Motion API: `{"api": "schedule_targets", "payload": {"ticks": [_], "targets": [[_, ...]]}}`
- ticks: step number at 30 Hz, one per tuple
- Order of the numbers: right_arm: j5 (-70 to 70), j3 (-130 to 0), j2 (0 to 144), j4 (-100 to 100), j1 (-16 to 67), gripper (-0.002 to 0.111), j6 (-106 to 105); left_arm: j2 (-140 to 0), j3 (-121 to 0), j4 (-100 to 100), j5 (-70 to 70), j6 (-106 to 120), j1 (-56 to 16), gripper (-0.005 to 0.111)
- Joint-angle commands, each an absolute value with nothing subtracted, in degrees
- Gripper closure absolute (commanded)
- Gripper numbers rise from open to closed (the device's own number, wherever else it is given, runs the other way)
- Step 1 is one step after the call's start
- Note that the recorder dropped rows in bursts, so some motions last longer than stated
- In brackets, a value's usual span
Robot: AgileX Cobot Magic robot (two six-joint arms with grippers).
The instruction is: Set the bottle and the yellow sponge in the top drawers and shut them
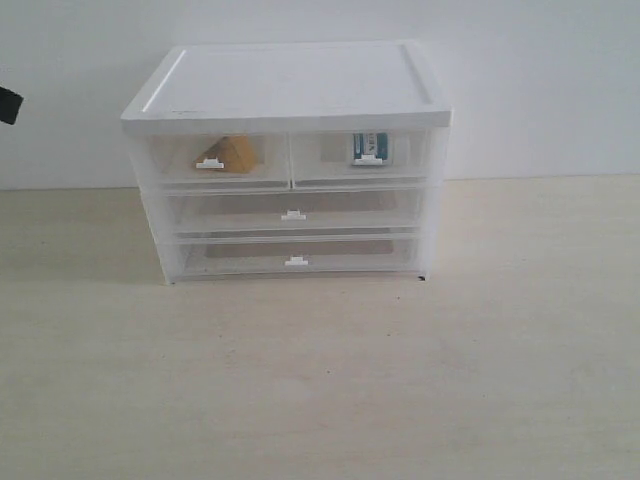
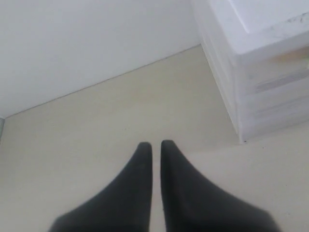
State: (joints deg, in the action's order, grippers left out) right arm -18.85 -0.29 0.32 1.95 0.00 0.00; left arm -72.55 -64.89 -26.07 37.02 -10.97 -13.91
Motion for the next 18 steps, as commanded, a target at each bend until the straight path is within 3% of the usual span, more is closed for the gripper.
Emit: {"api": "schedule_targets", "payload": {"ticks": [1, 11, 18], "targets": [[-18.40, 0.00, 0.00, 1.85, -0.06, 0.108, 0.00, -63.72, -58.16, -24.34, 34.23, -13.34, -13.89, 0.102], [-18.40, 0.00, 0.00, 1.85, -0.06, 0.108, 0.00, -42.75, -43.79, -17.40, 28.64, -13.34, -13.89, 0.102], [-18.40, 0.00, 0.00, 1.85, -0.06, 0.108, 0.00, -29.88, -38.89, -14.90, 32.89, -13.34, -13.89, 0.102]]}}
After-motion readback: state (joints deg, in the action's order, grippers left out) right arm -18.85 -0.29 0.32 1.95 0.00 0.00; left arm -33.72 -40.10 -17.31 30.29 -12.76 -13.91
